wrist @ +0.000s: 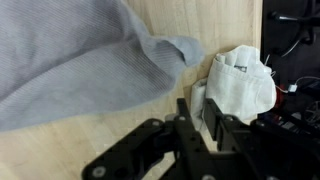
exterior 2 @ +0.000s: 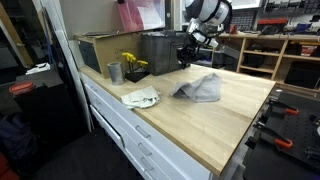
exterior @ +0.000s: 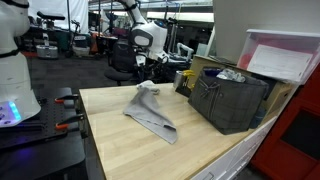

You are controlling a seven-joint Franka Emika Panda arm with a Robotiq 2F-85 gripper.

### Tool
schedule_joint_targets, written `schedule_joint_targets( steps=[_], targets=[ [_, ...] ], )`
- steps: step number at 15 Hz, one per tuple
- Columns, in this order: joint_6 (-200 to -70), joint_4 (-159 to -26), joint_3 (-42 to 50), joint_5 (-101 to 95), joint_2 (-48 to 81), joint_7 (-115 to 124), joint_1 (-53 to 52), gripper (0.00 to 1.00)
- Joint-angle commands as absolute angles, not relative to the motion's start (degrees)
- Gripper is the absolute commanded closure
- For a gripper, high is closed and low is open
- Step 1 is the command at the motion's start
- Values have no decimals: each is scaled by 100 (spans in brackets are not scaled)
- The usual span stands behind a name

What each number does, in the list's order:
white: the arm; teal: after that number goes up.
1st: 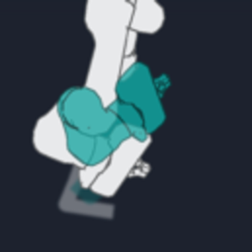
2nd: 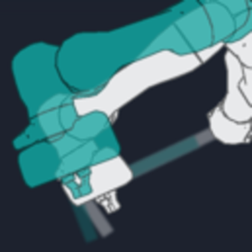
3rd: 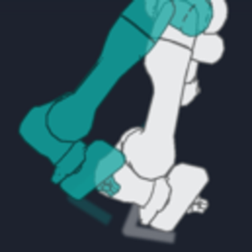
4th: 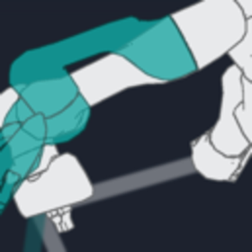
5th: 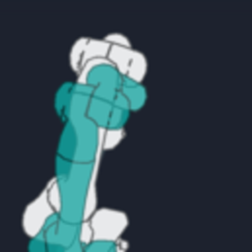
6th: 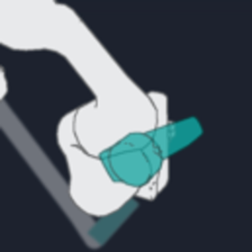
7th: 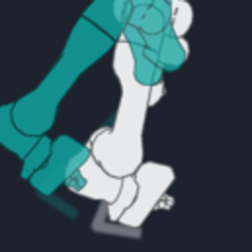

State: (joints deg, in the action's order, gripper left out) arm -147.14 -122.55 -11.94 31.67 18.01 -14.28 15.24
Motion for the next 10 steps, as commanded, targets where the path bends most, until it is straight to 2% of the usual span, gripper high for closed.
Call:
schedule_joint_targets(
  steps=[1, 7, 10],
  targets=[
    [-14595, -12446, -930, 3384, 1533, -1585, 1353, 44],
    [-14945, -12798, -175, 3024, 1628, -1078, 1293, 1],
    [-14897, -12995, 104, 2922, 1811, -825, 1312, 0]
  ],
)
